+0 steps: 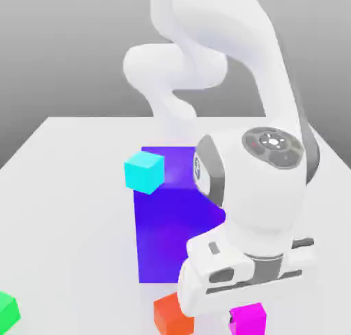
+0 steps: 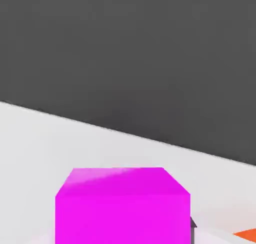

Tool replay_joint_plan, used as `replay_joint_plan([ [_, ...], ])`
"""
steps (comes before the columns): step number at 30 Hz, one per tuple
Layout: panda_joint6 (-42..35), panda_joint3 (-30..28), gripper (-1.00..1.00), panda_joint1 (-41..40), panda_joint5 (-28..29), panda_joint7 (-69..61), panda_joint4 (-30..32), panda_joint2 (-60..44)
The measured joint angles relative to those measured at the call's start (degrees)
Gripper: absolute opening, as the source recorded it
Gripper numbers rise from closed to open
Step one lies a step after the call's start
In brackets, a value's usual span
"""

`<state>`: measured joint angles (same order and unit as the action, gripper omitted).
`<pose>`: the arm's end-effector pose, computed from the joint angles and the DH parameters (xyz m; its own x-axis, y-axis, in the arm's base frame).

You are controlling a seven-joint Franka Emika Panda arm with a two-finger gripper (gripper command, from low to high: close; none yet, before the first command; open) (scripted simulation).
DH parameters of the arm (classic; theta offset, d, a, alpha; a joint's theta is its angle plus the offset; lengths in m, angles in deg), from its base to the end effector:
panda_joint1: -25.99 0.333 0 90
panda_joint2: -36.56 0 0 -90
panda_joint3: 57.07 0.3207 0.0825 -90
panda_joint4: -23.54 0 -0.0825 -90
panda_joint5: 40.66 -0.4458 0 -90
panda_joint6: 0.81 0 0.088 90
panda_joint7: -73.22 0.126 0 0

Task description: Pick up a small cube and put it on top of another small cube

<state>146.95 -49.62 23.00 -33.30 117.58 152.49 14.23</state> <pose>0.5633 0.0500 0.1178 0.8279 -0.5600 -0.0313 -0.5584 -0.8282 0.0487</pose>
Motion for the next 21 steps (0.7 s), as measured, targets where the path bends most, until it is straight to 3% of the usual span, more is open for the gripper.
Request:
replay_joint_plan([
  [18, -4.6, -10.9, -1.0, -24.9, -9.0, -24.6, -3.7, 3.9],
  [21, -0.5, -11.1, -1.0, -26.2, -10.0, -26.2, -4.1, -0.2],
])
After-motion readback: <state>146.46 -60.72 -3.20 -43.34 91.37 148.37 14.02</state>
